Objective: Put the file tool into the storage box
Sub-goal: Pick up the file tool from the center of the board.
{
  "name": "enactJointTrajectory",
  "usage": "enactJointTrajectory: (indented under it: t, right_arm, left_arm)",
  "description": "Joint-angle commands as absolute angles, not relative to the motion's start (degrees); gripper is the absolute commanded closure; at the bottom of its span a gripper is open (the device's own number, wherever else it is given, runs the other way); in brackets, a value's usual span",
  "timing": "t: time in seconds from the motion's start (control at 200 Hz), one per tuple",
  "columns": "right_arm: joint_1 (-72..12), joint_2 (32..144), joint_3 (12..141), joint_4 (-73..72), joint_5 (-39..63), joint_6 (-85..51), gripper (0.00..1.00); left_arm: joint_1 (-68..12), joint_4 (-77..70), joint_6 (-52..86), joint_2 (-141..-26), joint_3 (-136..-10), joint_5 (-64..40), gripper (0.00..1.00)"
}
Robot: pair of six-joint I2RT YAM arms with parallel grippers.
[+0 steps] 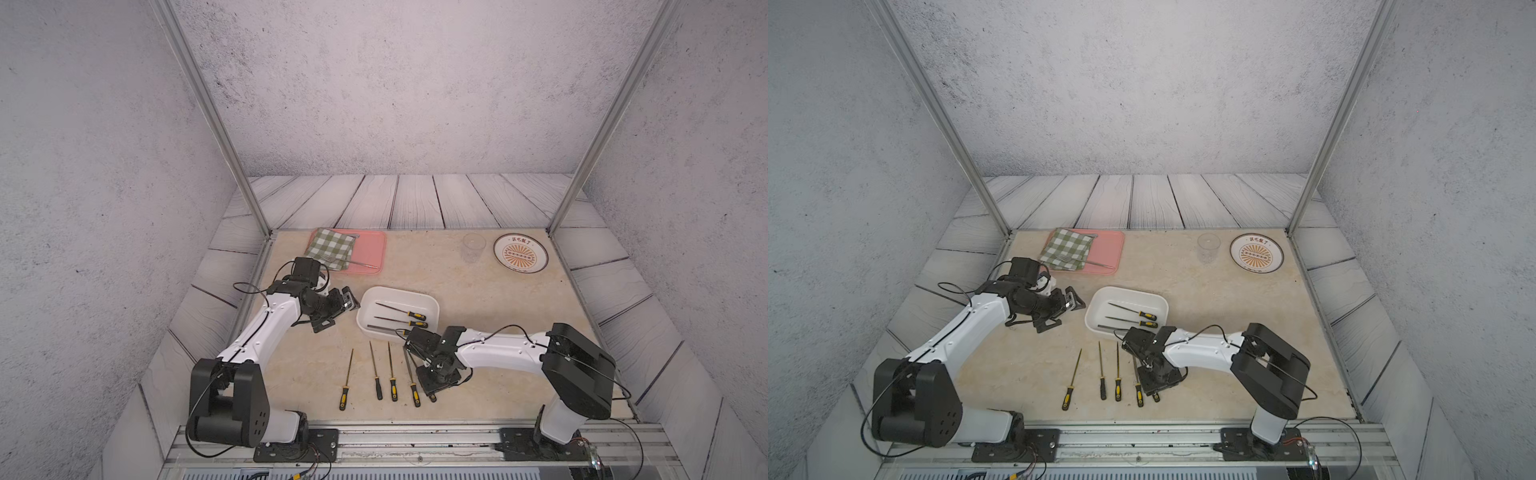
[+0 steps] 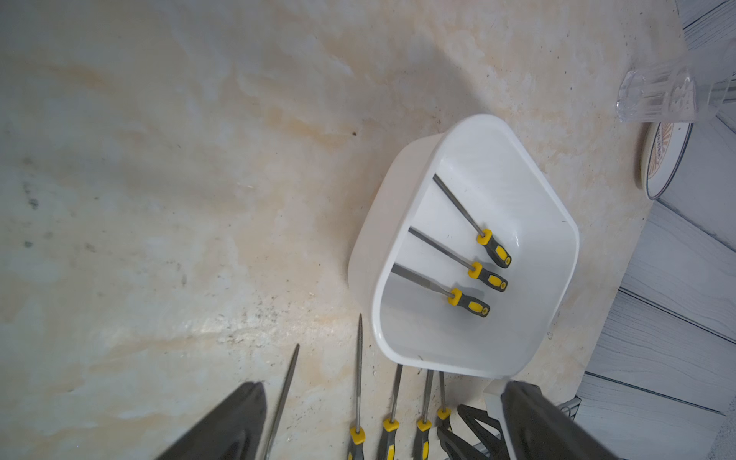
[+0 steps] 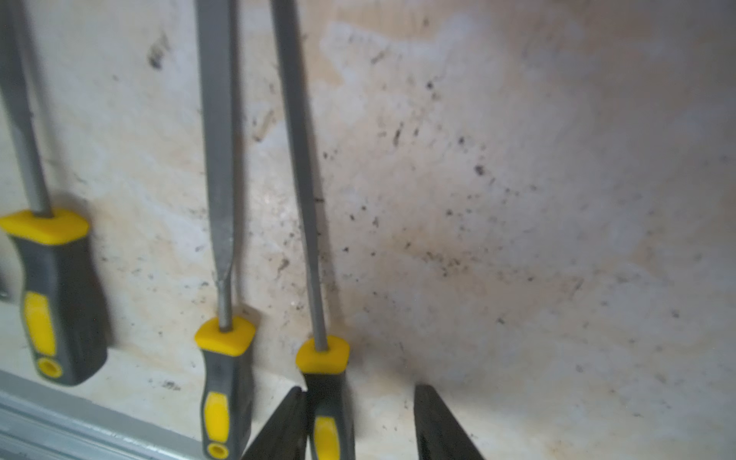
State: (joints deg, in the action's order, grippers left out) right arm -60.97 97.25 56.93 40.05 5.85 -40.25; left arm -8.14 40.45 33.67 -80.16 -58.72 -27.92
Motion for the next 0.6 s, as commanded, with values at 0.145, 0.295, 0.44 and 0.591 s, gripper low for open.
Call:
enactJointTrajectory:
  t: [0.145, 0.295, 0.44, 0.591]
  right_arm:
    - [-61.57, 98.77, 59.2, 41.48, 5.28, -38.28, 0.53]
    - [-61.96, 99.8, 60.07, 42.03, 5.01, -38.06, 0.55]
    - [-62.68, 99.04, 59.78, 42.44, 3.07, -38.36, 0.6]
    - [-62.92, 97.11, 58.22, 42.89, 1.43, -37.68, 0.66]
  left_arm:
    - [-8.53, 41.87, 32.96, -79.13, -59.08, -27.78, 0.02]
    - [-8.53, 42.1, 32.65, -78.97, -58.98, -27.52, 0.02]
    - [-8.69, 42.35, 32.71, -79.03, -59.16, -27.77, 0.02]
    - [-9.06, 43.02, 32.23, -78.41, -59.66, -27.03, 0.02]
